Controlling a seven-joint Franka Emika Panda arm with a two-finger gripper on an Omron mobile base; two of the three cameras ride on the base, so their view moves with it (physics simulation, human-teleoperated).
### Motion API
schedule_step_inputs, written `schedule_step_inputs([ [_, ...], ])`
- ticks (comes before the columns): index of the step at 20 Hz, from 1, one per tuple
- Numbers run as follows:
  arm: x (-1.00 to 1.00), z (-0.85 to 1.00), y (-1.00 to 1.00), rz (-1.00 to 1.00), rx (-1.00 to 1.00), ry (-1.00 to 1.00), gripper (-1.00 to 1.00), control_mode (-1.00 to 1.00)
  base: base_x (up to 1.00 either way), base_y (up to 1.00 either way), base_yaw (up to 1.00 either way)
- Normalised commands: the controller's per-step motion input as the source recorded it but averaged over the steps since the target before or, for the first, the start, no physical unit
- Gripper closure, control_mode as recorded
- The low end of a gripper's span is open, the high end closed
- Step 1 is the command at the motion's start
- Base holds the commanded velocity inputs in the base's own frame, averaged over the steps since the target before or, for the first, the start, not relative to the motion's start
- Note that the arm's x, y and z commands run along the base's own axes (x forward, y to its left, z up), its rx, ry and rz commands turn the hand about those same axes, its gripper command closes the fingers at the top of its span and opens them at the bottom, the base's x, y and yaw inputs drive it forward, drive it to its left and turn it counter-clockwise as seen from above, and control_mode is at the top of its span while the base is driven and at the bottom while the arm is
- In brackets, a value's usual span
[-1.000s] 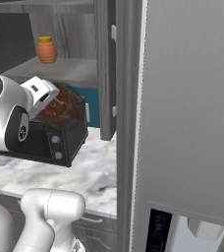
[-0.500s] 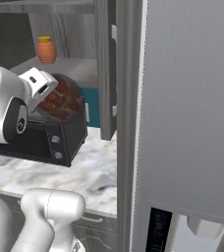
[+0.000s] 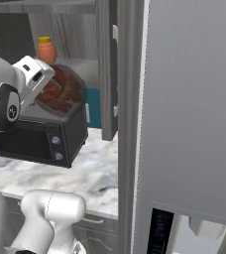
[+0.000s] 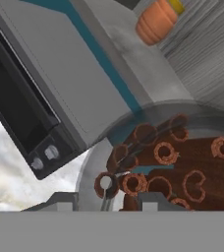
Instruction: Pick the jar and candle from the dining table and place them in the open cabinet. Close the cabinet after placing the objects.
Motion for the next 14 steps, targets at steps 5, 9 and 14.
schedule_step_inputs([
  [5,0.13,0.22,-0.03,0.00,-0.11,-0.11,1.00,-1.00,0.00,0.00,0.00],
  [9,0.26,0.30,-0.17,0.00,-0.09,-0.07,1.00,-1.00,0.00,0.00,0.00],
  [14,0.41,0.38,-0.24,0.00,-0.02,0.00,1.00,-1.00,0.00,0.00,0.00],
])
